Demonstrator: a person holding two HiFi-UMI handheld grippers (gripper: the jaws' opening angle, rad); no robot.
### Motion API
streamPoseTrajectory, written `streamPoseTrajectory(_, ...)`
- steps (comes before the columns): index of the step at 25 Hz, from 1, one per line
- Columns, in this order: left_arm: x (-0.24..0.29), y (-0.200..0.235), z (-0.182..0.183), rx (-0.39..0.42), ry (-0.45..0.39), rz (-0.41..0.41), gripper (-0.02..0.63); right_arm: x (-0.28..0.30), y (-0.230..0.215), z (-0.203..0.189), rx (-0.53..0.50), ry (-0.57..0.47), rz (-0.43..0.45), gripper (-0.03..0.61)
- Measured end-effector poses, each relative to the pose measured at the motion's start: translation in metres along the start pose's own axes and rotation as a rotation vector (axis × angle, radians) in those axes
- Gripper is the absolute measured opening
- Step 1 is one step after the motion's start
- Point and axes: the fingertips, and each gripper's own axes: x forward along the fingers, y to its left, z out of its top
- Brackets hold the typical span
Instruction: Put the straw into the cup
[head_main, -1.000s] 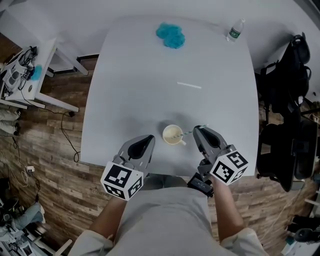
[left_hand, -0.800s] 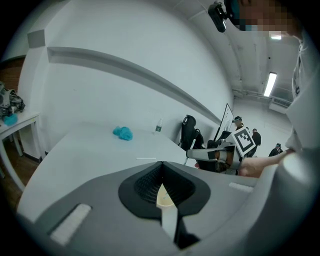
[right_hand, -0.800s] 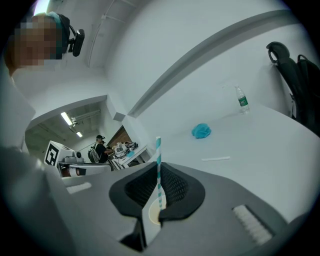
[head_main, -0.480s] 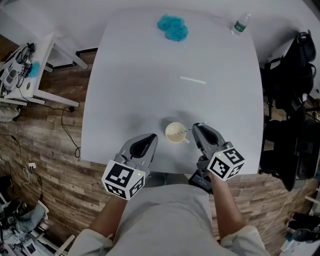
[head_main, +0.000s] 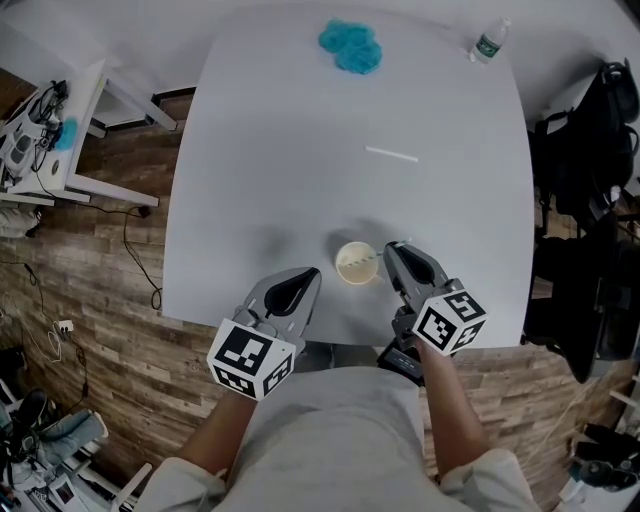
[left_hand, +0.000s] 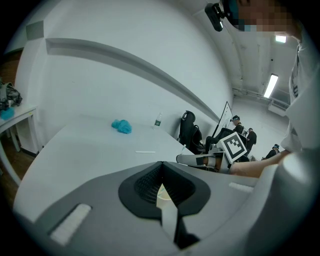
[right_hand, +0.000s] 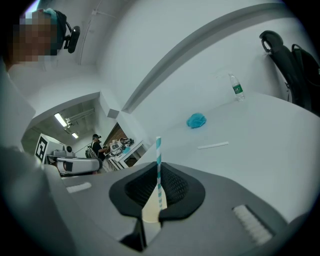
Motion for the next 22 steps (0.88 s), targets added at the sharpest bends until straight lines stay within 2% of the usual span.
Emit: streamPoseTrajectory(22,-0.002,0.011,-0.007,0.007,0.034,0.002,0.018,0.018,-0.011,-0.017,0.033,0.022,-0.016,0.03)
